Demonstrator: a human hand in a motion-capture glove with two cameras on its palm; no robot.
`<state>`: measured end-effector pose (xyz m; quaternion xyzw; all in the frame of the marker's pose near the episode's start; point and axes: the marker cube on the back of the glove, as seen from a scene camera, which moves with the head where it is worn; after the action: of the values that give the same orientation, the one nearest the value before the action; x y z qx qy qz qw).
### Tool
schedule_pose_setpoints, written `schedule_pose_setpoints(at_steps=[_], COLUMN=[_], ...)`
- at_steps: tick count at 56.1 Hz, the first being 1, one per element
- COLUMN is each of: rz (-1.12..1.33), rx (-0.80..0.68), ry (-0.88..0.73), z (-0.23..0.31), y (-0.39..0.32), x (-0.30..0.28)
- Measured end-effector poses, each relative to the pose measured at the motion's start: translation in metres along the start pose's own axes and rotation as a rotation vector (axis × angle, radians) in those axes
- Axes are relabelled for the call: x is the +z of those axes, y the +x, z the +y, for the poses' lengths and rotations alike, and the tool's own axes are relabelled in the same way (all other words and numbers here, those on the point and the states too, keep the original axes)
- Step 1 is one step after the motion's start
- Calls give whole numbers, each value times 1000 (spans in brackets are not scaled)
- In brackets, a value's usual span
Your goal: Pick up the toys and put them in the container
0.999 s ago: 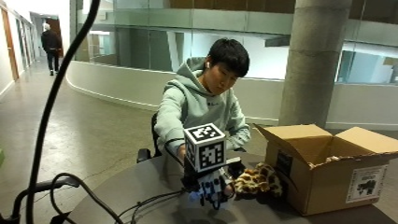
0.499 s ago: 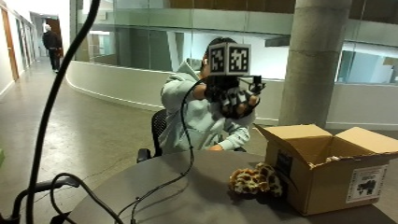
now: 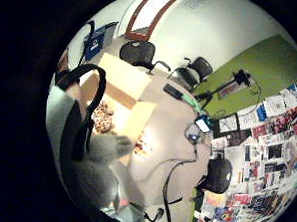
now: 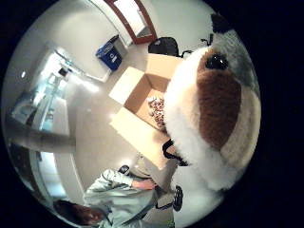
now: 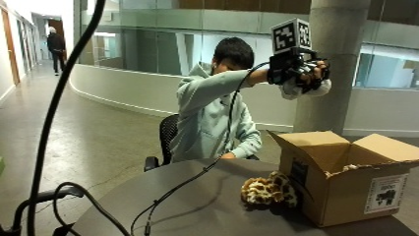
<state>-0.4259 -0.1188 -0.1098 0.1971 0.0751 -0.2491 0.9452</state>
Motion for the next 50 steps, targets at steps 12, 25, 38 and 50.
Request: schedule_pose_setpoints(at_steps=[12,25,38,50], rz=[10,-74,-36,-60], rx=[-60,-13,111,234], ry=[-109,-63,-33,-106], z=[-12,1,39,80], y=[-24,9,79,164], x=[27,16,3,39])
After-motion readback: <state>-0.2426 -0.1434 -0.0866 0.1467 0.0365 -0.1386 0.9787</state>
